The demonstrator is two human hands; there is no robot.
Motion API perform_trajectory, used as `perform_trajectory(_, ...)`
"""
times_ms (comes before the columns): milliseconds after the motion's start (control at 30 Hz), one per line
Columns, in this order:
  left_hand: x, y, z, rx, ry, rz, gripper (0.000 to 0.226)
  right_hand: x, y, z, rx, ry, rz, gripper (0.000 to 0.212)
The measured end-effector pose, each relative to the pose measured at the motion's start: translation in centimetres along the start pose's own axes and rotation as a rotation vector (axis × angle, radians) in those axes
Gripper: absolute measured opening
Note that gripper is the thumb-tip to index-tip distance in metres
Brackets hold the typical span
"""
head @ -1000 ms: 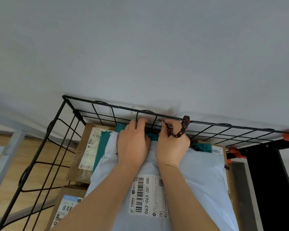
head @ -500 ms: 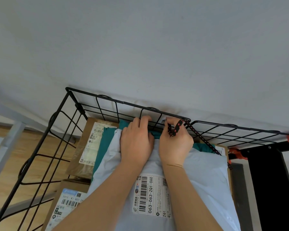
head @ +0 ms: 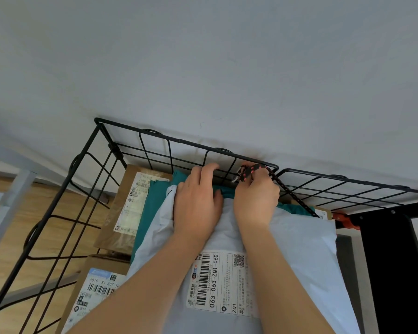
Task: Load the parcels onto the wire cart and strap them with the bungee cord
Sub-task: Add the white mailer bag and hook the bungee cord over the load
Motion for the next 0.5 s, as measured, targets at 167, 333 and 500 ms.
perform_trajectory(167, -0.1, 0.4, -0.1, 0.088, -0.042, -0.043, 0.025, -0.2, -0.2, 0.4, 0.041, -0.024, -0.007, 0.038)
perform_trajectory(333, -1.1, 2.1, -0.5, 0.046, -0.042, -0.135, 0.022, -0.5, -0.1, 0.4, 0.039, -0.033, 0.0, 0.029)
perform_trajectory(500, -1.2, 1.7, -1.2, 0.092, -0.098, -0.038, 0.016, 0.1, 0.2, 0.2, -0.02, 0.058, 0.114, 0.016)
Point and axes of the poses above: each hand's wrist, its own x-axis away from the middle knuckle, its own z-axis out of the back of the hand, y = z × x, the point moved 7 cm from there along -x, towards the middle knuckle, and after that the axes turned 2 degrees about x, right-handed, at the moved point
